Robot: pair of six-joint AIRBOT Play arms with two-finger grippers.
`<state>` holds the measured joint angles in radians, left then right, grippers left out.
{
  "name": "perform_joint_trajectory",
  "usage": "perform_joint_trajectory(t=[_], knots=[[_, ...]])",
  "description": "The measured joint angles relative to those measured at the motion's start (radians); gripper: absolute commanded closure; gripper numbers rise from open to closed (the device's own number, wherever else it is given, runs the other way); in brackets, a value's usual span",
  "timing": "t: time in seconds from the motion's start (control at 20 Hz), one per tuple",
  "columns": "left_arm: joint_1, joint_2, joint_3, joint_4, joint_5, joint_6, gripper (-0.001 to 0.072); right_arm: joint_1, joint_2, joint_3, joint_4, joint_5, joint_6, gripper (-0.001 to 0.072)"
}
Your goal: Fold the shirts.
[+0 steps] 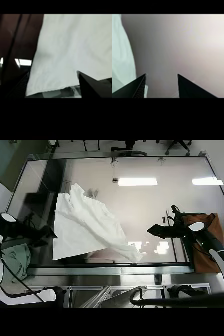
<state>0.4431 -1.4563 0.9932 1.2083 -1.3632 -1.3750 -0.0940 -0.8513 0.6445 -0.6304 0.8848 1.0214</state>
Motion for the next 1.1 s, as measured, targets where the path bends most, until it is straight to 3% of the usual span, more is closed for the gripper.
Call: perform_joint_trajectory(t=[0.15, 0.2, 0.35, 0.4, 0.6, 0.85, 1.1], knots=[[0.006, 0.032, -0.137, 0.013, 0.032, 0.007, 0.0041, -0.002, -0.013, 0.001, 0.040, 0.023, -0.045, 0.0277], [0.006, 0.038, -0.168, 0.003, 0.035, 0.014, 0.0094, -0.002, -0.015, 0.001, 0.049, 0.031, -0.054, 0.0277], [0.007, 0.043, -0.222, -0.066, 0.066, 0.067, 0.0617, -0.002, -0.021, 0.001, 0.061, 0.048, -0.074, 0.0277], [0.006, 0.041, -0.232, -0.105, 0.087, 0.098, 0.0693, -0.002, -0.023, 0.001, 0.064, 0.048, -0.081, 0.0277], [0.008, 0.045, -0.191, -0.171, 0.066, 0.158, 0.0695, -0.002, -0.030, 0.001, 0.072, 0.056, -0.104, 0.0278], [0.010, 0.046, -0.018, -0.006, 0.055, 0.074, 0.0695, 0.008, -0.077, 0.001, 0.074, 0.056, -0.119, 0.0277], [-0.008, 0.045, 0.082, 0.034, 0.051, 0.048, 0.0695, 0.140, -0.153, 0.001, 0.092, 0.012, -0.130, 0.0278]])
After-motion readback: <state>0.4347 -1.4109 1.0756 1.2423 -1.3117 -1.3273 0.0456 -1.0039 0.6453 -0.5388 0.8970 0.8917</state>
